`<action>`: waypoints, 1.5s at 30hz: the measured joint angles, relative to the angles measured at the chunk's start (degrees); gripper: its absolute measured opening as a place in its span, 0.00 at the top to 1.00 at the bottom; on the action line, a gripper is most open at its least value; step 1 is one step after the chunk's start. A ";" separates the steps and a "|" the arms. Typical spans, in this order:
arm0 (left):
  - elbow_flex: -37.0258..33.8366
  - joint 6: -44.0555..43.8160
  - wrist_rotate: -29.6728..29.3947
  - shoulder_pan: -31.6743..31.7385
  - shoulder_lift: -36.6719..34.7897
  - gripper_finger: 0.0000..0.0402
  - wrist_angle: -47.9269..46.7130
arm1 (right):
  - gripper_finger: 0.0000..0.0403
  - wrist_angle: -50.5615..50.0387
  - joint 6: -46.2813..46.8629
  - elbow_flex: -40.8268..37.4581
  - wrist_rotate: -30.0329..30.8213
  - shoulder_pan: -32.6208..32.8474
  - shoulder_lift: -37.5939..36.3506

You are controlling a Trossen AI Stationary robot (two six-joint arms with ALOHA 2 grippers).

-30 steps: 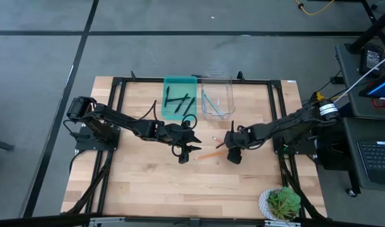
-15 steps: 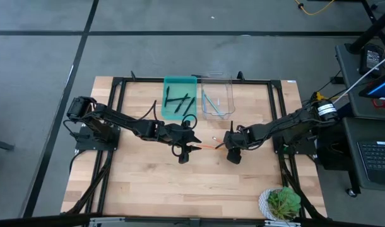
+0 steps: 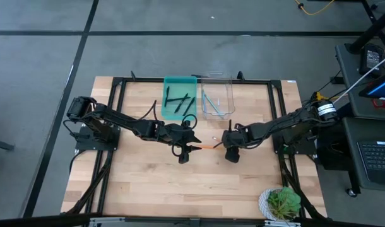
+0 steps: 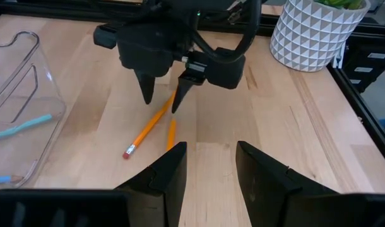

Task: Sort pens & pencils
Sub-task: Put the bottom yellow pencil into the transparent bin

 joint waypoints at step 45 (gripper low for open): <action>0.00 0.44 0.00 0.01 0.00 0.68 -0.04 | 0.94 21.79 -4.41 0.21 7.87 -3.16 10.67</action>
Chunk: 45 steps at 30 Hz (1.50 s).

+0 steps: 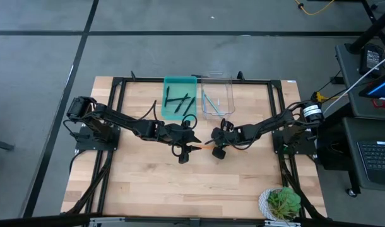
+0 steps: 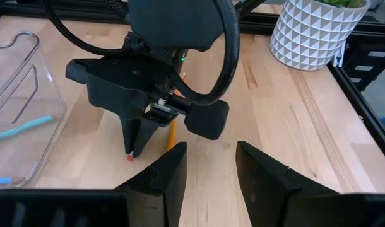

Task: Sort pens & pencils
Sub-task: Put the bottom yellow pencil into the transparent bin

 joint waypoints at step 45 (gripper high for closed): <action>0.02 -0.04 0.02 0.01 0.00 0.68 -0.23 | 0.67 0.97 0.04 -0.22 -0.95 -0.46 -0.48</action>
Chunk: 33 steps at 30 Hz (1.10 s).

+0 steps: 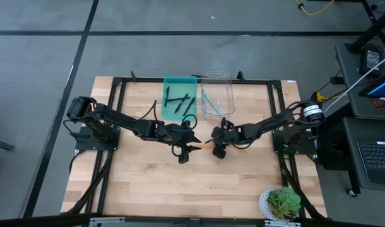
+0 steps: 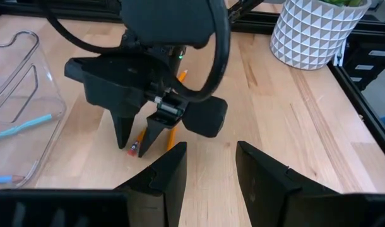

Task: Sort pens & pencils
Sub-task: Put the bottom yellow pencil into the transparent bin

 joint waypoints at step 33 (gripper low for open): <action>-0.01 -0.39 -0.02 -0.02 0.00 0.68 -1.04 | 1.00 -5.03 0.01 0.00 0.05 -0.26 -5.55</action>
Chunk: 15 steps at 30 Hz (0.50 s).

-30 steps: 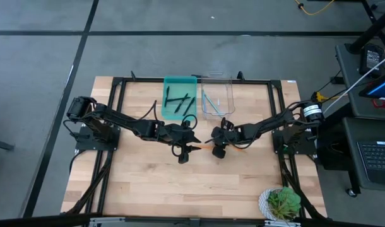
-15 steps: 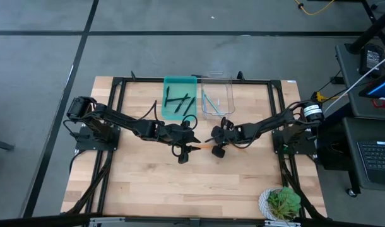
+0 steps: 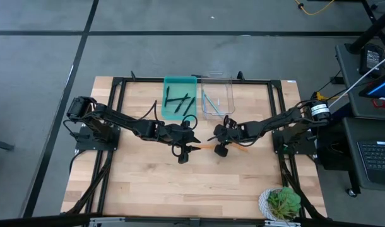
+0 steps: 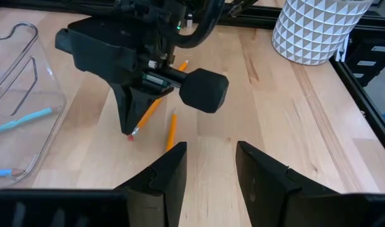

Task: Sort pens & pencils
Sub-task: Put the bottom yellow pencil into the transparent bin

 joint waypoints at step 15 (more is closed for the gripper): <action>0.01 -3.07 0.14 0.15 0.00 0.67 -2.41 | 0.87 -8.98 2.60 2.23 -5.58 1.70 -10.15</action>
